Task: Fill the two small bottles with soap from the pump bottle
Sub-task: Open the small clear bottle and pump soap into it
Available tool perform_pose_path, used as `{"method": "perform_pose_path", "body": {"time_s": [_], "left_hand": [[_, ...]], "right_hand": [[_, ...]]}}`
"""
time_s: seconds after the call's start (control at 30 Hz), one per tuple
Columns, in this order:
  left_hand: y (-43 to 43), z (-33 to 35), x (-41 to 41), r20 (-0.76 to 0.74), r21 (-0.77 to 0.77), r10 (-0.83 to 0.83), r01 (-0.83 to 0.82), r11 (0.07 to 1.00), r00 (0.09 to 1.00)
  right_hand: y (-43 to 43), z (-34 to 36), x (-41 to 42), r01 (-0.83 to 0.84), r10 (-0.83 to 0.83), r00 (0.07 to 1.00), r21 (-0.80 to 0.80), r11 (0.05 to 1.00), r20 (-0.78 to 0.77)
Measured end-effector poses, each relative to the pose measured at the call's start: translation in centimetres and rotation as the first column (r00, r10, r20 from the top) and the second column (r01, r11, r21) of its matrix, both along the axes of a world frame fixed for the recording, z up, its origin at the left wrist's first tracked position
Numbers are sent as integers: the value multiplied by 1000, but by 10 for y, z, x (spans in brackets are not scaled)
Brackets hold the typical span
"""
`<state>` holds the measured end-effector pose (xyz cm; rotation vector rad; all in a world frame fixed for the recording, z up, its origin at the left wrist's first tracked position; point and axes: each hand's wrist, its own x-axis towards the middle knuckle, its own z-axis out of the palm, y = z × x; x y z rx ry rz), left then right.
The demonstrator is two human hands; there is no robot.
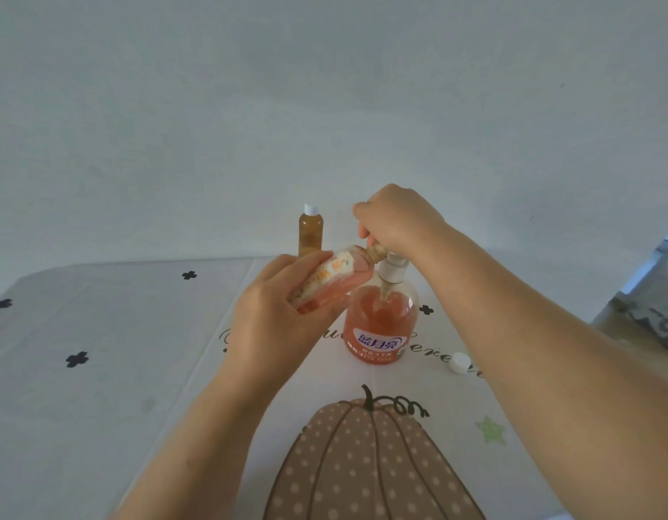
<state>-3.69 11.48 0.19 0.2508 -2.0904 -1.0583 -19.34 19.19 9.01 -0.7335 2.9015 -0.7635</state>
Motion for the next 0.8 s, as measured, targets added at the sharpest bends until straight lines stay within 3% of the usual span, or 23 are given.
{"method": "perform_pose_path", "body": {"time_s": [0.17, 0.8], "left_hand": [[1, 2, 2, -42, -101, 19, -23, 995, 999], [-4, 0, 0, 0, -71, 24, -24, 997, 1000]], "right_hand": [[2, 10, 2, -26, 28, 998, 46, 999, -50], [-3, -6, -5, -64, 62, 997, 63, 996, 40]]}}
